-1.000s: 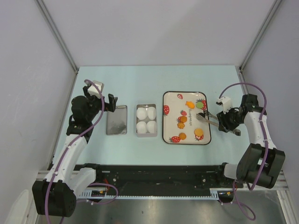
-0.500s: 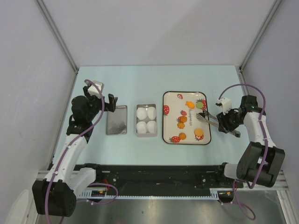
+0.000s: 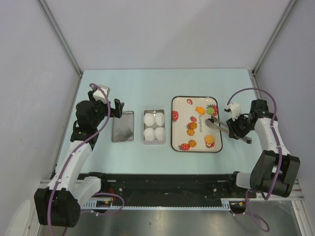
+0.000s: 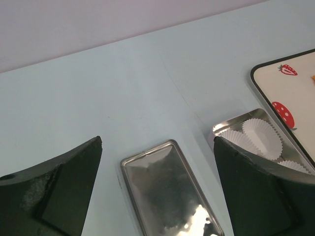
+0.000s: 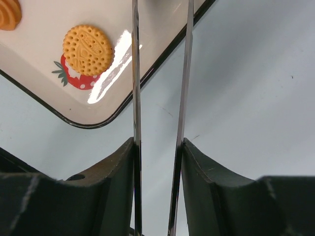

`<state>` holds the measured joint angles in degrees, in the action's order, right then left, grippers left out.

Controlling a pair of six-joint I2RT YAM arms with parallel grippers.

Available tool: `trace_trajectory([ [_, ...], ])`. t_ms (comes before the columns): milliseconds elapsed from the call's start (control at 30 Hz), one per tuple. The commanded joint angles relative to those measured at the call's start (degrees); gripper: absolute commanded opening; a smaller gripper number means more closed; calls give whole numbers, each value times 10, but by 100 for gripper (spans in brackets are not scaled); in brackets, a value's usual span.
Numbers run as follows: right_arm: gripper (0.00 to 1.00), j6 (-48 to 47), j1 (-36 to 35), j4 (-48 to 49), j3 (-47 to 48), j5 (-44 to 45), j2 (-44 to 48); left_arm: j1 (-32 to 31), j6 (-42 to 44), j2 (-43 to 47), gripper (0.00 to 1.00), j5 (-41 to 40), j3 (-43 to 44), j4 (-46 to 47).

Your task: Pack the cookies

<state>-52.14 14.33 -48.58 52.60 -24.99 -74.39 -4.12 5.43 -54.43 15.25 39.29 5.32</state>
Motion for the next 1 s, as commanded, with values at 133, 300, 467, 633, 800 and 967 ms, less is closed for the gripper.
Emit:
trace_trajectory([
  [133,28,13,-11,23,0,-16,18,-2,-3,1,100,2,4,8],
  [300,21,43,-18,30,2,-47,36,-3,-2,0,100,2,4,8],
  [467,19,63,-41,38,7,-55,58,-3,-2,-1,100,4,4,8],
  [633,18,88,-62,40,21,-66,75,-3,-2,-4,100,5,4,8],
  [800,18,109,-95,40,49,-78,79,-3,-2,-9,100,6,5,9],
  [967,18,142,-137,54,75,-89,71,-2,2,-17,100,5,4,12],
])
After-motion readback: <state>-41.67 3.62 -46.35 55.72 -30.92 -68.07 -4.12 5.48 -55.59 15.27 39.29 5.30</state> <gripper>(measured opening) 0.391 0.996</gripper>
